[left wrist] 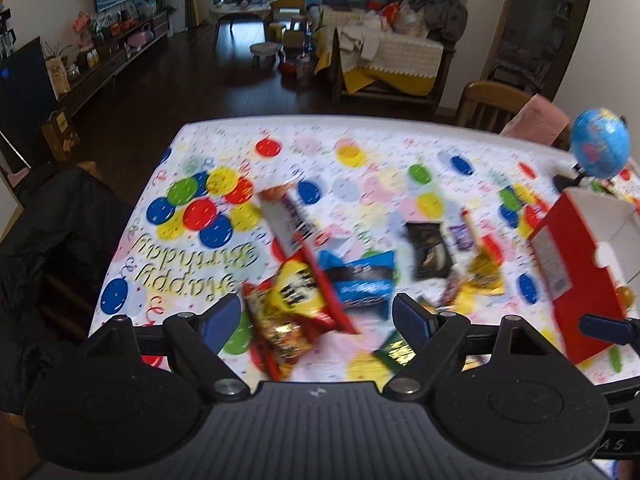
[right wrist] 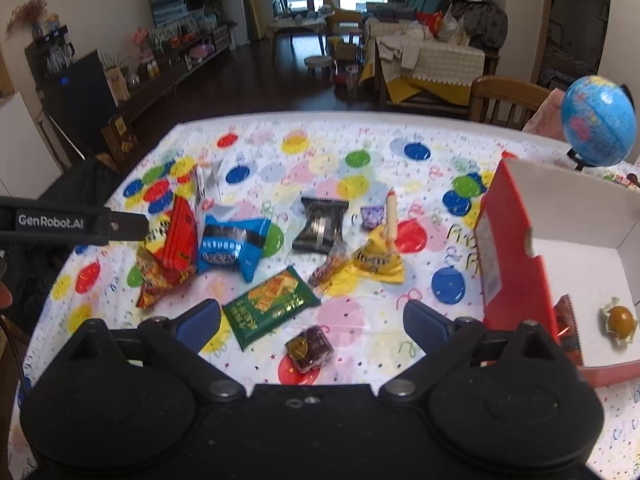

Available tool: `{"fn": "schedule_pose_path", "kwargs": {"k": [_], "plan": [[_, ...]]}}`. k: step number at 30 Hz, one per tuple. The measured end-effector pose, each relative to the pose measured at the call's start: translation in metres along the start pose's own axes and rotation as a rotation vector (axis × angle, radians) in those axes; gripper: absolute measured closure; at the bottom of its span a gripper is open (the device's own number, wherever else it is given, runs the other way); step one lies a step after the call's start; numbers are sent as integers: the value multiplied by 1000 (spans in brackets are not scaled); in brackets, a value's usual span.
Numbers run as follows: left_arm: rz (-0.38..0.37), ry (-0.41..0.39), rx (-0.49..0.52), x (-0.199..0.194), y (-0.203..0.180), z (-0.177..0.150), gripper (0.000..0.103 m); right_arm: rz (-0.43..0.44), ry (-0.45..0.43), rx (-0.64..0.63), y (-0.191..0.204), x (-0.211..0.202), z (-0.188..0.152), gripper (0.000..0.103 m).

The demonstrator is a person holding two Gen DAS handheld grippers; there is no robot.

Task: Organize snacks
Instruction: 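Grasp the Wangwang chip bag with left tool while right grasps gold chocolate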

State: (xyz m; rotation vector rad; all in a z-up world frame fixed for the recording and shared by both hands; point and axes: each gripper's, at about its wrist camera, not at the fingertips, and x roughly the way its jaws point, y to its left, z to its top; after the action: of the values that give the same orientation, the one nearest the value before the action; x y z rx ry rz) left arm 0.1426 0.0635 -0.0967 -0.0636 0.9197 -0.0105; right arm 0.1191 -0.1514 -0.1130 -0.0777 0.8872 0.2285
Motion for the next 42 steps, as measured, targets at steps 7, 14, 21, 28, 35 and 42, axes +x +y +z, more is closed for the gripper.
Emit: {"fn": "schedule_pose_path", "kwargs": {"k": [7,14,21,28,35,42], "plan": [[8,80,26,38,16,-10,20,-26,83,-21,6,37,-13,13],[11,119,99,65,18,-17,20,-43,135,-61,13,61,-22,18],[27,147,129,88,24,-19,20,-74,172,-87,15,79,-28,25],[26,146,126,97,28,-19,20,-86,183,-121,19,83,-31,41],[4,143,80,97,34,-17,26,-87,185,-130,19,83,-32,68],[27,128,58,91,38,-17,57,-101,176,-111,16,77,-35,68]]}}
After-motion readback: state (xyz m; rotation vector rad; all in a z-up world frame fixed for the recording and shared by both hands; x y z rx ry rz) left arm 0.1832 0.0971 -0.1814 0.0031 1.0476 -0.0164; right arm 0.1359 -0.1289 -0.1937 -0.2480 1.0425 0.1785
